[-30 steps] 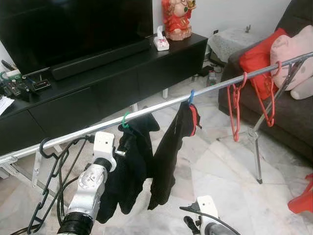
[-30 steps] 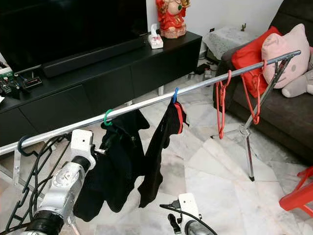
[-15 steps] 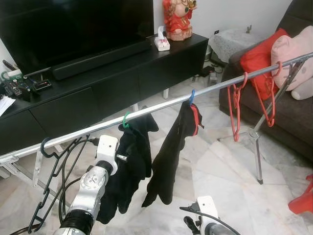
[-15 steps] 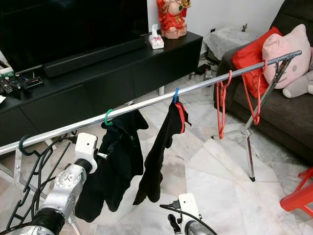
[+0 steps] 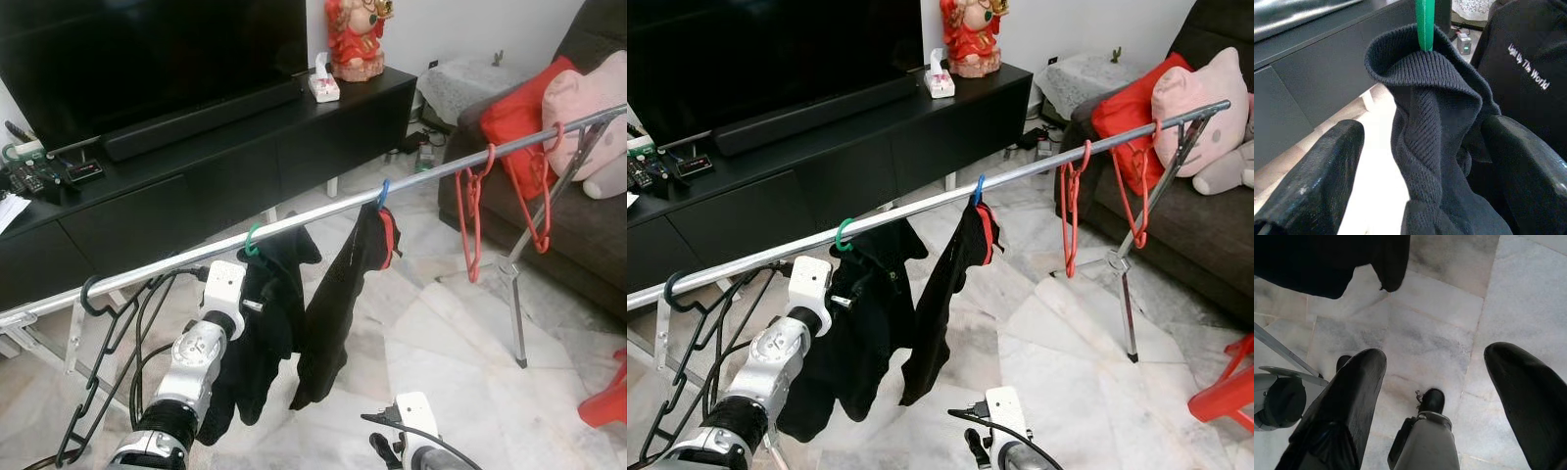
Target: Hang hanger
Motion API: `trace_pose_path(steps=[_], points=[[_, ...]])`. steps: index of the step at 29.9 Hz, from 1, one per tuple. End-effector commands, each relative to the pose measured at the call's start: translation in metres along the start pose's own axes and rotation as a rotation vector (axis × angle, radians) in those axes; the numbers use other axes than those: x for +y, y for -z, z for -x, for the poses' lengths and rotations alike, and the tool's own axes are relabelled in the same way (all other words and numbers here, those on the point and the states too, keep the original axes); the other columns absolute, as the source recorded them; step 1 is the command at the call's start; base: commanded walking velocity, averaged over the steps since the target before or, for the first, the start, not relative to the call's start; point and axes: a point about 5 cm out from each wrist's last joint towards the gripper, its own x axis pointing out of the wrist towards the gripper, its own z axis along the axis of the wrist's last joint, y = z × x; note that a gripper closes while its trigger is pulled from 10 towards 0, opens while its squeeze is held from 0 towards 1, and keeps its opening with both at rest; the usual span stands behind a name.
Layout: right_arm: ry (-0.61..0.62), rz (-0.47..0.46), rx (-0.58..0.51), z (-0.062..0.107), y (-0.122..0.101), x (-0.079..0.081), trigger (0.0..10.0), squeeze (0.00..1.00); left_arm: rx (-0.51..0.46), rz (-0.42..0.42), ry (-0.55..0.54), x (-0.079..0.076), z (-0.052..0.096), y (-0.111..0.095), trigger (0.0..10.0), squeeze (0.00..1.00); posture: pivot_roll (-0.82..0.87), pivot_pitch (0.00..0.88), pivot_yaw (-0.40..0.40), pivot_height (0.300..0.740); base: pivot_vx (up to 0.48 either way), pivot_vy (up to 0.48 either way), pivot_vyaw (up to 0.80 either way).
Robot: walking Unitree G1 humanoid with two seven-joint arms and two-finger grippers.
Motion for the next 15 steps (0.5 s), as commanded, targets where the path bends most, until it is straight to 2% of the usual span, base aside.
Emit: trace_pose_path(steps=[1, 2, 15], points=[[0.004, -0.014, 0.011, 0.0, 0.0026, 0.0011, 10.0, 0.0, 0.012, -0.031, -0.002, 0.0022, -0.0018, 0.0, 2.9, 0.0, -0.11, 0.0, 0.057, 0.732, 0.0, 0.0, 0.0], [0.004, -0.014, 0.012, 0.0, 0.0027, 0.0013, 10.0, 0.0, 0.012, -0.032, -0.002, 0.0025, -0.002, 0.0, 0.0, 0.0, -0.11, 0.0, 0.056, 0.732, 0.0, 0.0, 0.0], [-0.004, -0.013, 0.01, -0.0003, 0.0022, 0.0029, 10.0, 0.0, 0.039, -0.056, 0.021, 0.0032, -0.001, 0.0045, 0.0, 0.0, -0.1, 0.0, 0.054, 0.732, 0.0, 0.0, 0.0]])
